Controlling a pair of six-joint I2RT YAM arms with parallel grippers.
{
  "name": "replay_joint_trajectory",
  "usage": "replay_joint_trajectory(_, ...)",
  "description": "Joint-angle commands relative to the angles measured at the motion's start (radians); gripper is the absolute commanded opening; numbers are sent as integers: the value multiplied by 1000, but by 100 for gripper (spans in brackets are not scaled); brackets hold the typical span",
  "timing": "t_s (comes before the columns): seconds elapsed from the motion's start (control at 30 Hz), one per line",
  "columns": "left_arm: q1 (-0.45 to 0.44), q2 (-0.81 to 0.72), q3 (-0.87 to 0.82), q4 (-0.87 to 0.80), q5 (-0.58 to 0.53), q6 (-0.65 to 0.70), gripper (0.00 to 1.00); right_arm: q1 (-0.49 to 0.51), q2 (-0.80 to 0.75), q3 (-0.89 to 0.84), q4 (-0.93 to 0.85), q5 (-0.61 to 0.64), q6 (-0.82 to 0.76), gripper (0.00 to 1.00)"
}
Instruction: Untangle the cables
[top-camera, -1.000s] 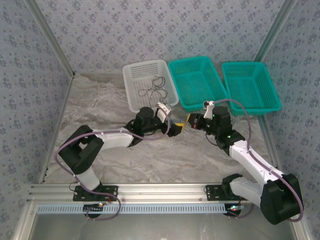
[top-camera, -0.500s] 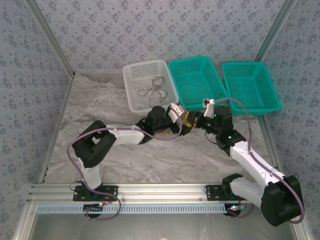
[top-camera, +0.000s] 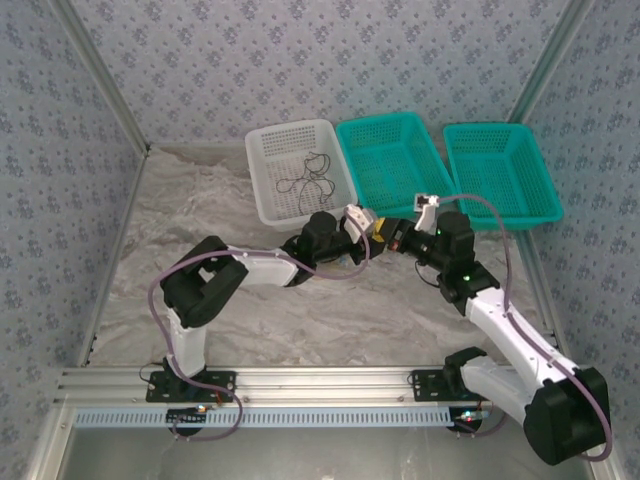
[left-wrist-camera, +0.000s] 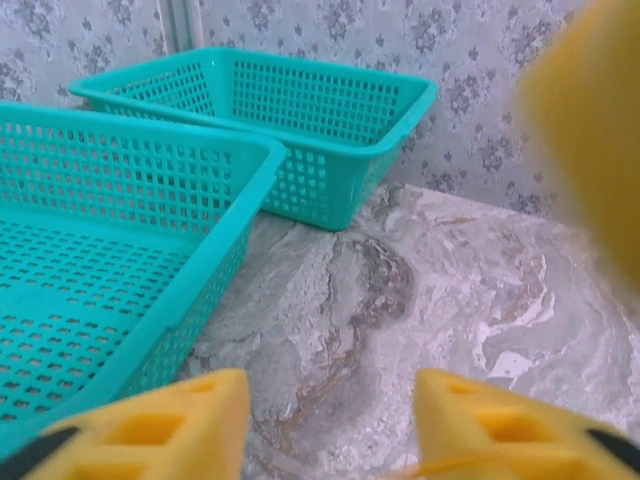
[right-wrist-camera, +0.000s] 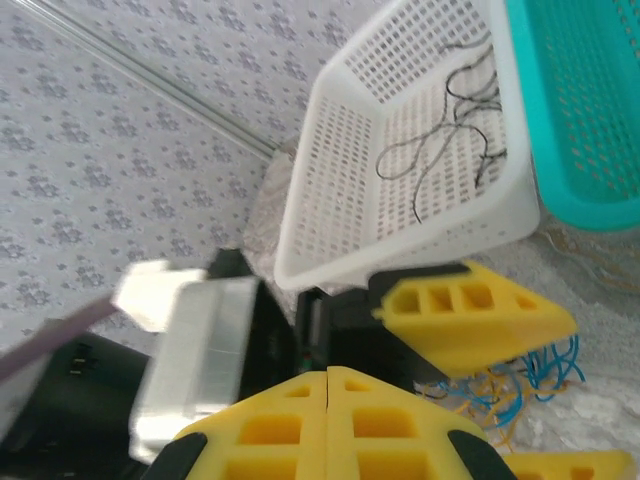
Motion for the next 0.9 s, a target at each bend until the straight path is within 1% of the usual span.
replay_joint_trajectory(0.0, -3, 42, -46, 9, -18, -28, 41, -18, -43, 56, 38, 5, -15, 0)
replay_joint_trajectory(0.1, 2, 42, -80, 14, -41, -43, 38, -57, -65, 56, 39, 12, -12, 0)
replay_joint_trajectory(0.3, 5, 38, -125, -13, -60, -56, 38, -115, -100, 75, 36, -9, -17, 0)
replay_joint_trajectory(0.43, 10, 40, -140, -15, -60, -70, 31, -126, -107, 88, 26, -10, -27, 0)
replay_joint_trajectory(0.6, 12, 34, -146, -49, -82, -65, 30, -138, -115, 92, 26, -2, -32, 0)
replay_joint_trajectory(0.77, 15, 15, -171, -78, -118, -53, 22, -169, -138, 129, -12, -2, -76, 0)
replay_joint_trajectory(0.83, 16, 13, -185, -84, -132, -57, 22, -186, -152, 149, -31, 0, -95, 0)
replay_joint_trajectory(0.87, 16, 12, -195, -83, -145, -60, 25, -196, -161, 159, -40, 1, -105, 0)
